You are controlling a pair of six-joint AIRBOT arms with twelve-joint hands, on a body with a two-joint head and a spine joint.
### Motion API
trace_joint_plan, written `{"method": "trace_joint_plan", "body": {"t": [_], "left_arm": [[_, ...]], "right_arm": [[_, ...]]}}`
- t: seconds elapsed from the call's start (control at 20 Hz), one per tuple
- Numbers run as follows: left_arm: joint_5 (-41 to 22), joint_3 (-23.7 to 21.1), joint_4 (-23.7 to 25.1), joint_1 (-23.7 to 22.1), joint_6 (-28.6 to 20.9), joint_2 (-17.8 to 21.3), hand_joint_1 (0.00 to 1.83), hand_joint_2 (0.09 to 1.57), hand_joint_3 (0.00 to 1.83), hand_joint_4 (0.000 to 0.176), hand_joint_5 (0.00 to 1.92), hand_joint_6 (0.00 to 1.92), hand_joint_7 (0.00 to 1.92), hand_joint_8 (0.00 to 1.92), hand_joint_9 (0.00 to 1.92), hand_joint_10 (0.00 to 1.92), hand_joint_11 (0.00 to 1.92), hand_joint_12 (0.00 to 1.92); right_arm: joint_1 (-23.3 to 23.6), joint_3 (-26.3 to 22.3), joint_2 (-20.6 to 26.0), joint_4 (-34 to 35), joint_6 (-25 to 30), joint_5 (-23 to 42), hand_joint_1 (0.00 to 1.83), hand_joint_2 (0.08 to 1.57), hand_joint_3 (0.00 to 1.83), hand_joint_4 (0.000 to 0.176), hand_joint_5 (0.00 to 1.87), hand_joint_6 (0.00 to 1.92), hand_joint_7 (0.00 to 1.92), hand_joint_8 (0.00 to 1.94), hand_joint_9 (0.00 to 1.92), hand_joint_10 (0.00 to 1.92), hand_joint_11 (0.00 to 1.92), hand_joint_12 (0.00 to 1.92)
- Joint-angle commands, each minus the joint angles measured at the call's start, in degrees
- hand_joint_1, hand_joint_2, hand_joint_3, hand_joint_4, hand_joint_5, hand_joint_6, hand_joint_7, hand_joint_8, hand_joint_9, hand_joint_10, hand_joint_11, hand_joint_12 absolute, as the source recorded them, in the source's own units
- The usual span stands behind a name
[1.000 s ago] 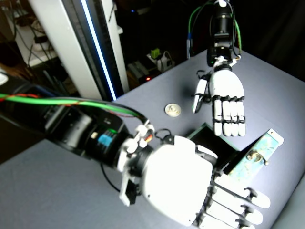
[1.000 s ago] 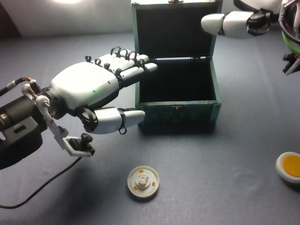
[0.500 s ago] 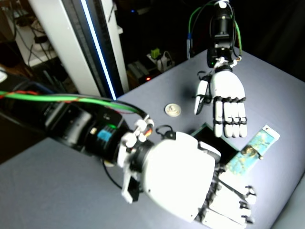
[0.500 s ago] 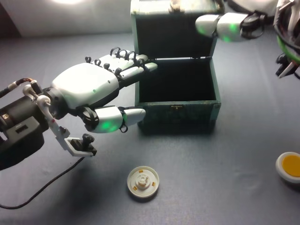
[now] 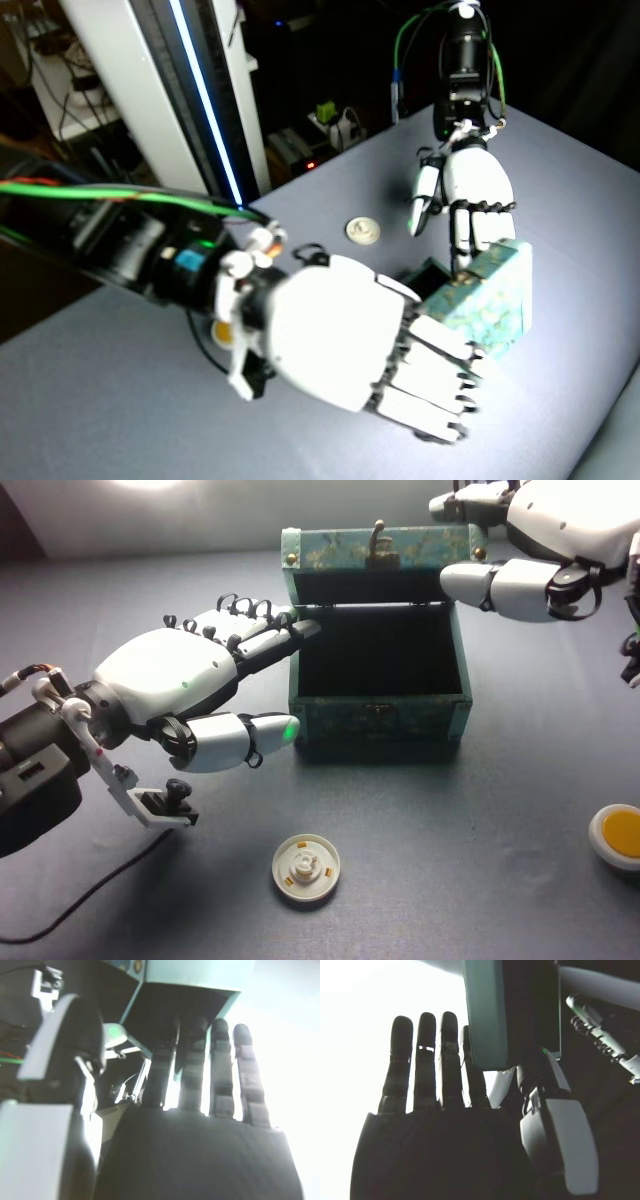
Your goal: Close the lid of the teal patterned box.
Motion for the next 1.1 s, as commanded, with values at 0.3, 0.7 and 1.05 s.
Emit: {"method": "trace_joint_plan", "body": {"t": [0.3, 0.7, 1.05], "left_arm": [[-10.1, -1.3, -0.9, 1.5, -1.2, 0.9, 0.15, 1.41, 0.01, 0.003, 0.0, 0.0, 0.0, 0.0, 0.0, 0.0, 0.0, 0.0], [-15.7, -4.5, -0.9, 4.7, -1.5, 3.3, 0.18, 1.46, 0.0, 0.051, 0.11, 0.02, 0.06, 0.01, 0.03, 0.01, 0.0, 0.53], [-17.3, -5.4, -0.7, 5.5, -1.5, 4.2, 0.19, 1.46, 0.0, 0.0, 0.17, 1.04, 0.34, 0.7, 0.1, 1.23, 0.0, 1.77]], "right_arm": [[-3.0, -3.0, 3.2, -2.5, 4.4, 13.1, 0.11, 1.37, 0.0, 0.0, 0.09, 0.84, 0.33, 0.22, 0.03, 0.98, 0.0, 1.7], [-5.7, -5.9, 5.9, -3.2, 5.9, 17.7, 0.07, 1.36, 0.0, 0.0, 0.08, 0.56, 0.32, 0.03, 0.0, 0.84, 0.0, 1.61], [-11.6, -9.6, 9.5, -3.2, 9.6, 27.8, 0.02, 1.41, 0.01, 0.0, 0.0, 0.58, 0.22, 0.01, 0.0, 0.73, 0.0, 1.5]]}}
